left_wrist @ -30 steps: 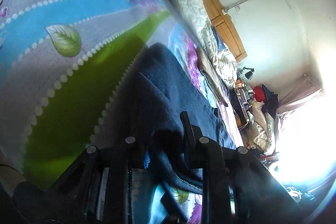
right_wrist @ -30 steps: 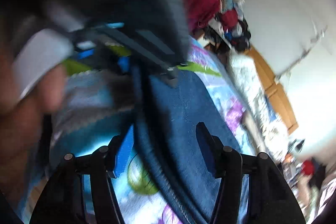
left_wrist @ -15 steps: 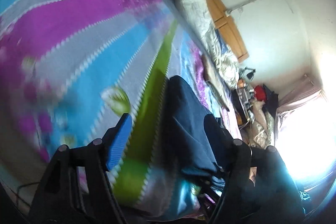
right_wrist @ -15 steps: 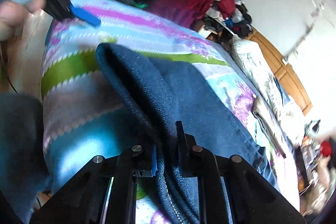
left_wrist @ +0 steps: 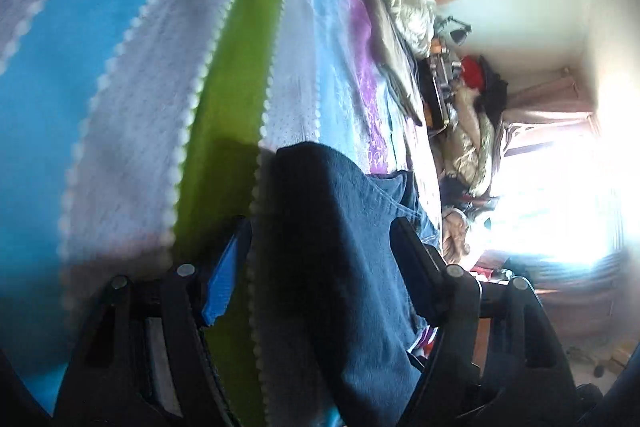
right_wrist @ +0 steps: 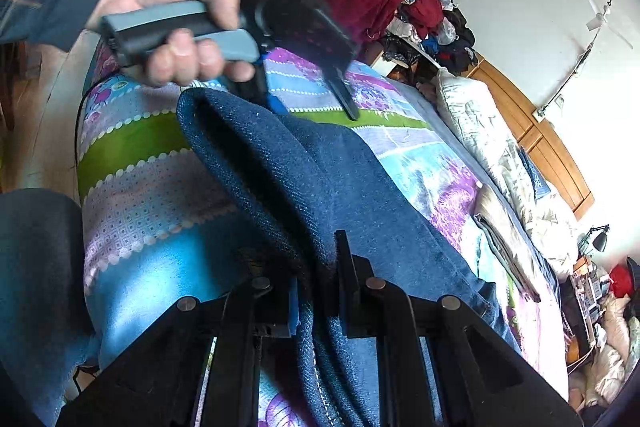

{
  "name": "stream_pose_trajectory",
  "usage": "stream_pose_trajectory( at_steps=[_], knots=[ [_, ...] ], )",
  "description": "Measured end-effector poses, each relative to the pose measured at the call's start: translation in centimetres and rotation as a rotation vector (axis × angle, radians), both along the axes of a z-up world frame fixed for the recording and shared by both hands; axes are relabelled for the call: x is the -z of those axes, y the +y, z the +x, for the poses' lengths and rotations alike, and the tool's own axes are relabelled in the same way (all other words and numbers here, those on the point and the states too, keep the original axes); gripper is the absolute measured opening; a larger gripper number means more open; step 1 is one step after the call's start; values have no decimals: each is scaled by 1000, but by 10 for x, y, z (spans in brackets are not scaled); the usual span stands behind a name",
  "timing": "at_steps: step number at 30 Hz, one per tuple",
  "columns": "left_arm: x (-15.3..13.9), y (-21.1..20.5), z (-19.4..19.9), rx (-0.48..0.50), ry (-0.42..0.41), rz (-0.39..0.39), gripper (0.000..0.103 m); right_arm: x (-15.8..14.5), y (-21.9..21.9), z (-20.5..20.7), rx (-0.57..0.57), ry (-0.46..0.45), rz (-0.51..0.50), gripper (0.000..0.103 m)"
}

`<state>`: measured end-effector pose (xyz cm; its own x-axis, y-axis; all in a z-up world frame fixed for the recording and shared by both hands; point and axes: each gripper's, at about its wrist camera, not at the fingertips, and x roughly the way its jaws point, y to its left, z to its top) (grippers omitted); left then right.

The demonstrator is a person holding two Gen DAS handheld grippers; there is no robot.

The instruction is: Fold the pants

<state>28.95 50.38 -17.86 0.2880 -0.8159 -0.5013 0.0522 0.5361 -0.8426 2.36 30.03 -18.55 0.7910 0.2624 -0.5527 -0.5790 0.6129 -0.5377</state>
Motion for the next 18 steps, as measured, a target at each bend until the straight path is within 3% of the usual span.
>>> stream_pose_trajectory(
  at_steps=[5, 12, 14, 16, 18],
  knots=[
    [0, -14, 15, 64, 10, 29, 72, 4, 4, -9, 4, -3, -12, 16],
    [1, -25, 22, 128, -3, 77, 61, 14, 11, -12, 1, -19, -61, 17],
    [1, -27, 25, 133, -2, 88, 55, 21, 17, -13, -2, -22, -87, 19],
    [2, -26, 28, 130, 0, 114, 40, 27, 23, -12, 4, -21, -113, 21],
    [4, -22, 29, 122, 6, 117, 31, 30, 27, -9, 9, 7, -114, 20]
  ],
)
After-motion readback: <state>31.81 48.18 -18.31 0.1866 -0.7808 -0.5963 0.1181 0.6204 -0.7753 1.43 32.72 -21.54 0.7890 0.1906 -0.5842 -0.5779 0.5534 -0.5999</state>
